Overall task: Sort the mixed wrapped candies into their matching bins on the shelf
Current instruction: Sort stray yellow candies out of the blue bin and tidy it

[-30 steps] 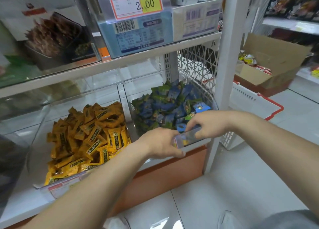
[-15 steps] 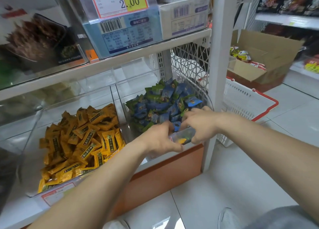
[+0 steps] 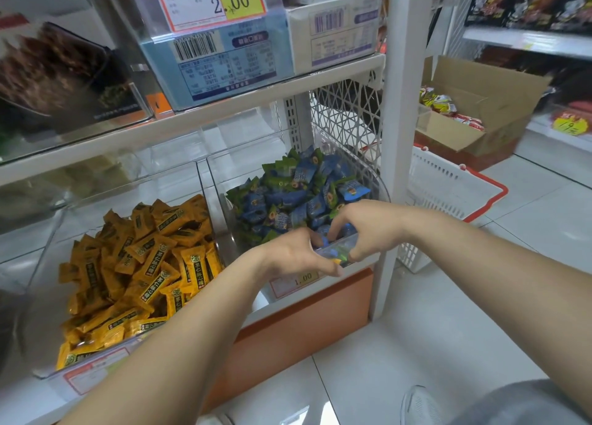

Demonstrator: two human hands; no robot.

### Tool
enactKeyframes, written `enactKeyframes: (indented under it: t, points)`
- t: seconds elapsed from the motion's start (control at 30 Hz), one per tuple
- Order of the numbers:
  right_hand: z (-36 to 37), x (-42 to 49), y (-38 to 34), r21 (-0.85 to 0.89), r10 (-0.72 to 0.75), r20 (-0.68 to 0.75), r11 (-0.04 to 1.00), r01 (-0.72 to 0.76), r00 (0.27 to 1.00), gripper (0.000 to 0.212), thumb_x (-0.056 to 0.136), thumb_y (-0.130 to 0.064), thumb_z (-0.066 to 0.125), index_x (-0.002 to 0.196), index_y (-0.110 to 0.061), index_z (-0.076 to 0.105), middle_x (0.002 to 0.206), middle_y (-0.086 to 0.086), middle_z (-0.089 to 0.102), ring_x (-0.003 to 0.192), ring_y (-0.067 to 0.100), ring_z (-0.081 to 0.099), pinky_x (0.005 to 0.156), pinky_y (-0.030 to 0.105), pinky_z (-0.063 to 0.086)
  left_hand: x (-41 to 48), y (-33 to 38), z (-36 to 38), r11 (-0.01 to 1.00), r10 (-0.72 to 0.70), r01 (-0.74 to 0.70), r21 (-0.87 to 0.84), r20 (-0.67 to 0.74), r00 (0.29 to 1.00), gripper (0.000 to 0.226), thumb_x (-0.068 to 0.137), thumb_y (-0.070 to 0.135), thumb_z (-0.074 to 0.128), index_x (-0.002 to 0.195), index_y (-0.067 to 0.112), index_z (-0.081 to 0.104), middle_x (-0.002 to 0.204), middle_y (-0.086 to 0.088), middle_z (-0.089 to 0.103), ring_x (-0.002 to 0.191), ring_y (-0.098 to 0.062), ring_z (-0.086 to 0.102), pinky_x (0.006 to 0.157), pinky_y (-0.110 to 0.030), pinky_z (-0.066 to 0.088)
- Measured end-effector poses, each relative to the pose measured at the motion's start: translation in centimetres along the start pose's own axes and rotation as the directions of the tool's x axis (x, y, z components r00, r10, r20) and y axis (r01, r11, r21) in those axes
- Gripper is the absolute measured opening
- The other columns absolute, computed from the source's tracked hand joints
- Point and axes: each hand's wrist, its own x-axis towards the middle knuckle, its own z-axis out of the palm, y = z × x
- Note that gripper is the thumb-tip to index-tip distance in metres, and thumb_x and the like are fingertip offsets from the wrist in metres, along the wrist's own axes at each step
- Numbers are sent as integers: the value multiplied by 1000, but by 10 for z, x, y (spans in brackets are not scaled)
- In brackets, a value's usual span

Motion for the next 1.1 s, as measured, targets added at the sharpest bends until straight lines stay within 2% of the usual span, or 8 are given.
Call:
enactKeyframes:
  t: [0.1, 0.2, 0.3, 0.43, 0.53, 0.67, 0.87, 1.1]
  points:
    - [1, 1, 2, 53, -14, -34, 998, 16, 999, 53, 74, -25, 74, 126, -31, 64, 126, -12, 60, 112, 9, 56, 93, 27, 49, -1, 0, -1, 999, -47, 45, 24, 101, 994, 61, 67, 51, 80, 116, 28, 51, 108, 8, 56, 94, -5, 54, 80, -27, 45]
    - [3, 4, 4, 47, -14, -50, 999, 16, 999, 49, 78, -24, 74, 125, -29, 65, 127, -12, 61, 111, 8, 56, 92, 25, 49, -3, 1, -1, 998, -53, 55, -10, 141, 989, 88, 66, 57, 79, 141, 25, 44, 130, 6, 48, 114, -12, 48, 88, -27, 38]
    - [5, 5, 5, 49, -15, -66, 999, 18, 998, 45, 79, -25, 74, 123, -29, 66, 123, -13, 62, 107, 6, 56, 87, 21, 48, -3, 2, -2, 998, -65, 66, 1, 154, 986, 89, 64, 61, 78, 140, 26, 49, 135, 4, 51, 116, -13, 50, 88, -27, 38]
    - [5, 5, 7, 71, -28, -77, 997, 34, 997, 45, 80, -23, 72, 124, -26, 66, 123, -13, 63, 101, 1, 53, 79, 12, 40, -6, 5, 2, 989, 17, -9, 148, -53, 998, 52, 66, 55, 79, 107, 27, 64, 98, 7, 64, 88, -10, 59, 66, -26, 44]
    - [2, 2, 9, 103, -38, -70, 994, 45, 997, 46, 80, -23, 70, 126, -26, 65, 124, -14, 63, 101, -1, 52, 78, 9, 38, -17, 4, -4, 968, 139, -99, 231, -161, 977, 44, 71, 56, 79, 98, 25, 65, 89, 4, 66, 80, -13, 61, 65, -30, 46]
    - [-2, -1, 8, 135, -52, -44, 989, 58, 998, 47, 80, -21, 68, 127, -26, 64, 120, -15, 64, 105, 1, 57, 80, 7, 41, -43, 4, -24, 964, 241, -201, 177, -244, 940, 20, 81, 48, 75, 91, 35, 64, 83, 16, 63, 73, 6, 56, 58, -10, 36]
    - [-9, 6, -12, 106, -104, -149, 987, 120, 983, 50, 75, -21, 75, 124, -26, 65, 110, -12, 67, 85, -5, 58, 73, 5, 45, -81, -2, -61, 956, 291, -222, 192, -526, 799, 35, 78, 43, 80, 109, 36, 66, 95, 26, 59, 84, 14, 53, 69, -1, 38]
    - [-12, 16, -27, 232, -135, 39, 965, 123, 990, 49, 79, -15, 68, 126, -29, 64, 111, -23, 62, 98, -14, 58, 77, 1, 45, -117, -60, -91, 985, 155, -54, 164, -702, 695, 24, 76, 50, 77, 91, 44, 60, 83, 34, 55, 78, 16, 53, 61, -9, 36]
